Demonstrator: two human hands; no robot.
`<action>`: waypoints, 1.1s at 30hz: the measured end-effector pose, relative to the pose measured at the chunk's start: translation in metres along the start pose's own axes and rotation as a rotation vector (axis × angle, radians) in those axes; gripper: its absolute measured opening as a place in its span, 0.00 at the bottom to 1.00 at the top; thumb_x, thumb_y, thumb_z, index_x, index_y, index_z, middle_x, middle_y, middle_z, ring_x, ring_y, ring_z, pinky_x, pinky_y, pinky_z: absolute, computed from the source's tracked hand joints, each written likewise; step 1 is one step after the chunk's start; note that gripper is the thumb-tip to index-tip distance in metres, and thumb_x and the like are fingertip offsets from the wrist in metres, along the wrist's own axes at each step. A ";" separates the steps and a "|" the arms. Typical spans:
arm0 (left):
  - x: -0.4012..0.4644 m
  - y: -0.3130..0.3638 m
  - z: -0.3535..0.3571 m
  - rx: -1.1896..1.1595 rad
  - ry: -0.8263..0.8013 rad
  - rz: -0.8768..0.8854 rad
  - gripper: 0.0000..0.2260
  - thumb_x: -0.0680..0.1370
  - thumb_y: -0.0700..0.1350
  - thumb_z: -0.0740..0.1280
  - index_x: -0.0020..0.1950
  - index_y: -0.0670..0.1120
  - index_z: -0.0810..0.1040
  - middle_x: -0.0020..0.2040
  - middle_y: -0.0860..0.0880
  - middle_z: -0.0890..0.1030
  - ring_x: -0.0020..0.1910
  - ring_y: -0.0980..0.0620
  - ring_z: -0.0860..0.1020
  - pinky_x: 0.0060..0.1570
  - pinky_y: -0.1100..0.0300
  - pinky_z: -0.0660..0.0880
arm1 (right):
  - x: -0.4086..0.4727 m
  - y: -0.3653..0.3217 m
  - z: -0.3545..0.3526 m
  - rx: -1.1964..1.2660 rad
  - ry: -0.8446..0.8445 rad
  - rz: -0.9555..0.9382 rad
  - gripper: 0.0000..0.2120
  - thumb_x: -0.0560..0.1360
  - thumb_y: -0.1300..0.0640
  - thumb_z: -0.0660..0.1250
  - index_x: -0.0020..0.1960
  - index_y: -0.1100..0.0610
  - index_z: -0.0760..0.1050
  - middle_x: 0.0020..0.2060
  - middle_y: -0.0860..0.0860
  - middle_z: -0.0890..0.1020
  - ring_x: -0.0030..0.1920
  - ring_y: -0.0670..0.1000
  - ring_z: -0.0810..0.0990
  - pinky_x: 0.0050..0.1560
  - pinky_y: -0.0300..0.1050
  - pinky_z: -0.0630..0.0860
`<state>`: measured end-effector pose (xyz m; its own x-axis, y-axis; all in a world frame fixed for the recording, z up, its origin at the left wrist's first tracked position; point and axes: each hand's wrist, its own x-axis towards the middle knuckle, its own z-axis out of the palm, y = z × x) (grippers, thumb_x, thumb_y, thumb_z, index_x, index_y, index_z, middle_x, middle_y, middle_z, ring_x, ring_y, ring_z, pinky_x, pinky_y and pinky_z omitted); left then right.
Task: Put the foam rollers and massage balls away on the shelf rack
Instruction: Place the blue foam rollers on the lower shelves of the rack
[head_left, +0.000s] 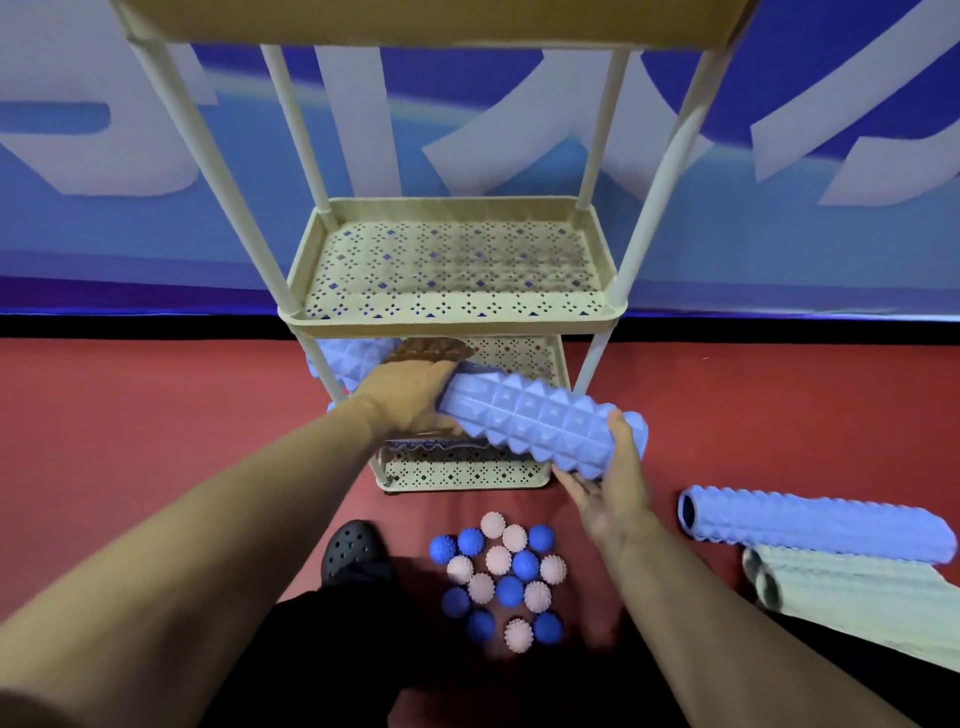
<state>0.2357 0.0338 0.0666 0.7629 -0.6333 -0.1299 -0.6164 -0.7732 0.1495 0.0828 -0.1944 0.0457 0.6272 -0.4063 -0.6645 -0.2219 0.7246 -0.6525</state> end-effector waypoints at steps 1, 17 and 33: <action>0.006 -0.002 -0.002 0.000 -0.073 0.034 0.47 0.68 0.67 0.74 0.80 0.48 0.60 0.73 0.44 0.73 0.71 0.43 0.71 0.69 0.50 0.69 | 0.001 0.001 0.000 0.008 -0.012 0.007 0.18 0.77 0.42 0.70 0.60 0.53 0.79 0.55 0.53 0.85 0.54 0.52 0.84 0.51 0.51 0.81; 0.014 -0.016 -0.018 0.138 -0.121 0.025 0.45 0.68 0.57 0.75 0.80 0.47 0.59 0.74 0.45 0.71 0.71 0.43 0.71 0.69 0.55 0.67 | 0.002 0.007 0.002 -0.283 -0.126 0.067 0.23 0.72 0.34 0.70 0.59 0.48 0.79 0.57 0.48 0.84 0.61 0.52 0.80 0.59 0.49 0.77; 0.008 -0.022 -0.004 0.287 -0.095 -0.058 0.45 0.67 0.63 0.74 0.78 0.49 0.61 0.73 0.48 0.70 0.70 0.43 0.69 0.72 0.50 0.65 | 0.017 0.012 0.015 -0.417 -0.075 -0.039 0.24 0.75 0.37 0.71 0.65 0.49 0.76 0.57 0.49 0.84 0.58 0.52 0.82 0.46 0.45 0.77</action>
<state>0.2564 0.0459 0.0662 0.7855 -0.5774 -0.2227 -0.6122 -0.7778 -0.1425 0.1017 -0.1844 0.0321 0.6904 -0.3761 -0.6179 -0.4701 0.4160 -0.7784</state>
